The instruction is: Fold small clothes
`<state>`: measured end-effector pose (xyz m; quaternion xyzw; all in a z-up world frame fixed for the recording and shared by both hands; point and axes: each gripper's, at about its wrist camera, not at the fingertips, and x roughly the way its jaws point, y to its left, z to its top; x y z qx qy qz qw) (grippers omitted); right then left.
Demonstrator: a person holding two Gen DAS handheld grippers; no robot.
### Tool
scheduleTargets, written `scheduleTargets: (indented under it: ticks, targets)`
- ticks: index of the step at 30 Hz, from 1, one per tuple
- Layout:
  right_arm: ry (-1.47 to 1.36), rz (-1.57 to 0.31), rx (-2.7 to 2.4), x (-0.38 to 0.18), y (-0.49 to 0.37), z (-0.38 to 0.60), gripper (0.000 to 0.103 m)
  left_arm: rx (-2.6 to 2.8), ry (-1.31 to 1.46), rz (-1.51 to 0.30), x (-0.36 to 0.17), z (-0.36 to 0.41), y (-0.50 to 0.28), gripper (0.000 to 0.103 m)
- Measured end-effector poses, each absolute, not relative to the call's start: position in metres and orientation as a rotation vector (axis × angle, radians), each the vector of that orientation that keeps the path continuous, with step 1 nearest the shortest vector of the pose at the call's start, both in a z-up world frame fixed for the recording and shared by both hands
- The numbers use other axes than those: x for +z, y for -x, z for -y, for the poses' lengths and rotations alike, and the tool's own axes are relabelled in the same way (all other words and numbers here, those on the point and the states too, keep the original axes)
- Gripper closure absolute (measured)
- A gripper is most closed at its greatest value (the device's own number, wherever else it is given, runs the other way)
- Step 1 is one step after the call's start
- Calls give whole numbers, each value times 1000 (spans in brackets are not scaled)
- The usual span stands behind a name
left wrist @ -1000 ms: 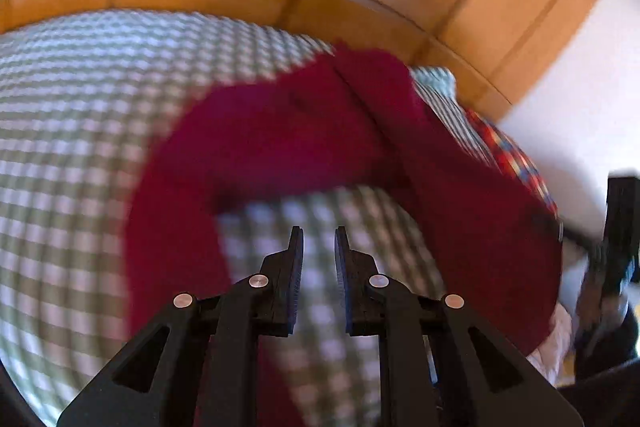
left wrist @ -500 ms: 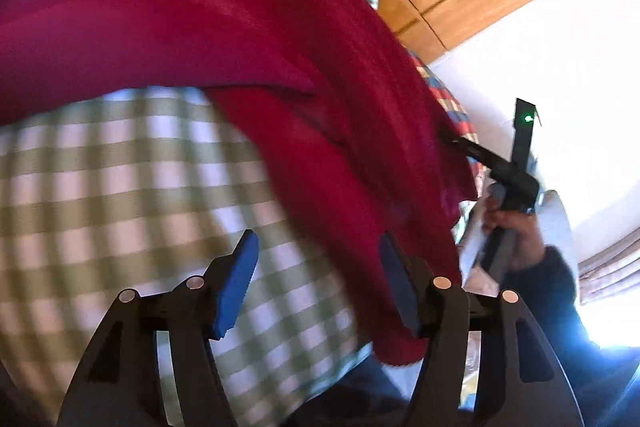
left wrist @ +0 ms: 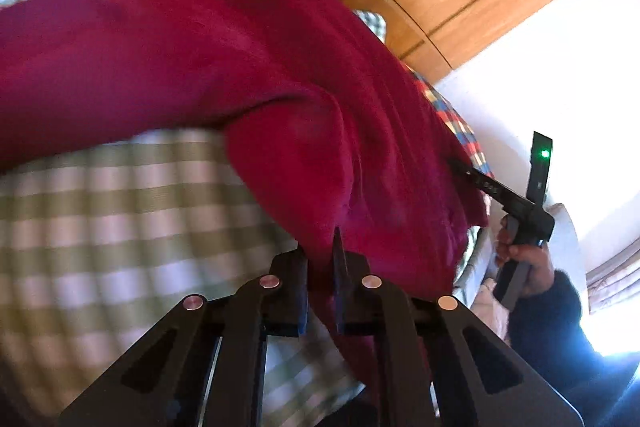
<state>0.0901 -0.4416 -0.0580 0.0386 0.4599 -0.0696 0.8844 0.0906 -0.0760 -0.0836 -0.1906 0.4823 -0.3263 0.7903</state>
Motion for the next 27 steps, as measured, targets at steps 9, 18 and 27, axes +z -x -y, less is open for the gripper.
scheduleTargets:
  ticks: [9,18,27]
  targets:
    - [-151,-1056,225,-69,-57,333,95,-444,453,-999,-75,-32,-61,95]
    - [-27,-1116,74,-87,-48,331,95,-372,553,-947,-70,-106,-28,76]
    - [-95,-998,81,-54,-40,324,47,-313,245,-934,-71,-95,21,45]
